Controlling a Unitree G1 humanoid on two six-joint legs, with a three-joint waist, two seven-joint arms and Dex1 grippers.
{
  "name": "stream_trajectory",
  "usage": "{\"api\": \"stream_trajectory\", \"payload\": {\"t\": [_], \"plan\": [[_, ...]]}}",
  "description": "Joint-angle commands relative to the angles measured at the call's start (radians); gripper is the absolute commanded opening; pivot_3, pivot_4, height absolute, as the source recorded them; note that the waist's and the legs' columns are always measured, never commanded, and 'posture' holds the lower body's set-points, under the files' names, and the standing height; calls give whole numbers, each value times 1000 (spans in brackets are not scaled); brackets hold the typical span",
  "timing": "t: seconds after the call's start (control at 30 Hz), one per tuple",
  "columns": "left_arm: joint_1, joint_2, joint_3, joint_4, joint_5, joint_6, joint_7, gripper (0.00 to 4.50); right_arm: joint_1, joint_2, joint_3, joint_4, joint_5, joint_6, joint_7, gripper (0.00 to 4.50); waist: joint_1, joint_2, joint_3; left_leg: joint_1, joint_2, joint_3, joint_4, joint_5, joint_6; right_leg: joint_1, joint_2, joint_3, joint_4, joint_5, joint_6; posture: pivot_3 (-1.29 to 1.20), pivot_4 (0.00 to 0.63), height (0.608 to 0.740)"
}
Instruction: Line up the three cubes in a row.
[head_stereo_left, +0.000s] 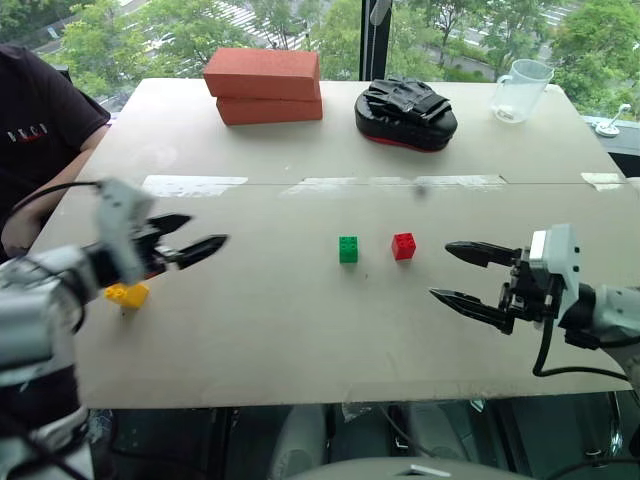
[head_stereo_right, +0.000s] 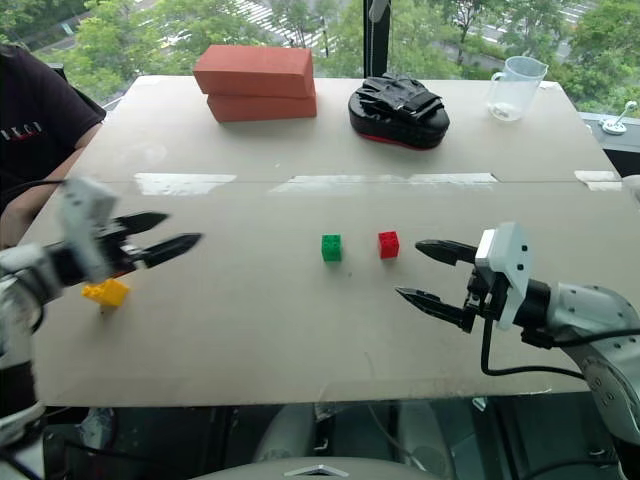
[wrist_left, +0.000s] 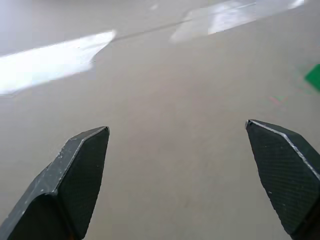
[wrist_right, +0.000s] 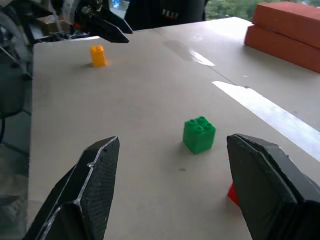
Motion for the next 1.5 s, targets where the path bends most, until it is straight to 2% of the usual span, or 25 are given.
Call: {"api": "stream_trajectory", "payload": {"t": [0.03,0.23,0.53,0.63,0.7,0.73,0.77,0.8,0.83,0.97,1.03,1.1,1.27,1.37,1.5], "plan": [[66,39,89,-35,-3,37,43,4477,-44,2,23,13,30,-19,51,3513,12,0,0,0,0,0,0,0,0,0,0,0,0,0,0,0,150,740],[154,118,110,49,-19,56,54,4477,-45,-38,69,49,-26,-77,161,3513,16,0,0,0,0,0,0,0,0,0,-1,0,0,0,-1,0,150,740],[117,180,-16,221,-12,25,91,4477,-27,-46,62,0,-15,-110,207,3513,13,0,0,0,0,0,-1,0,0,0,-6,0,0,0,-1,0,150,740],[95,196,-74,289,-2,-34,85,3808,-7,-43,61,-29,-14,-110,196,3513,15,-1,0,0,0,0,-1,0,0,-1,-7,-1,0,0,-1,0,150,740],[84,194,-86,316,-6,-70,80,2834,11,-44,54,-42,-11,-109,190,3513,14,-1,0,0,0,0,-1,0,-1,-1,-7,-1,-1,0,-1,0,150,740],[83,197,-95,330,-3,-96,76,2493,20,-45,50,-48,-9,-109,187,3513,14,-1,0,0,0,0,-1,0,-1,-1,-7,-1,-1,0,-1,0,150,740],[82,197,-100,343,-3,-122,72,1781,28,-45,46,-52,-7,-109,184,3513,14,-1,0,-1,0,1,-1,0,-1,-1,-8,-1,-1,0,-1,0,150,740],[80,195,-100,352,-11,-143,61,1495,39,-47,41,-57,-6,-109,181,3513,14,-1,0,-1,0,1,-1,0,-1,-1,-8,-1,-1,0,-1,0,150,740],[81,197,-103,361,-14,-180,43,1327,49,-48,36,-61,-8,-110,178,3513,14,-1,0,-1,0,1,-2,0,-1,-1,-8,0,-1,0,-1,0,150,740],[65,205,-116,358,-58,-291,-63,1328,79,-49,23,-75,-5,-111,162,3513,14,-1,0,-1,0,1,-2,0,-1,-1,-10,-1,-1,0,-2,0,150,740],[44,223,-171,312,-81,-383,-169,1328,90,-44,16,-80,-3,-112,147,3513,17,-1,-1,-1,0,1,-2,0,-1,-1,-11,-1,-2,-1,-3,0,150,740],[-87,234,-317,304,-100,-408,-284,1328,99,-31,3,-85,10,-107,119,3513,21,-1,0,-1,0,0,-2,0,-1,-1,-12,-1,-2,-2,-5,0,150,740],[-418,156,-657,513,61,-674,-477,1328,138,-30,-20,-67,-42,-131,77,3513,38,0,-2,-2,-3,0,-2,0,-1,-1,-11,-3,-3,-1,-7,0,150,740],[-553,89,-767,670,130,-828,-550,1328,172,-23,-55,-64,-44,-123,39,3513,14,-1,-1,-1,-6,6,-2,0,0,-2,-4,-1,-2,1,-3,0,150,740],[-686,16,-840,851,190,-968,-612,1328,249,-11,-107,-91,-71,-134,-12,3513,14,-2,-1,-5,-7,5,-1,-1,2,-4,0,-1,-3,1,-1,0,150,740]]}}
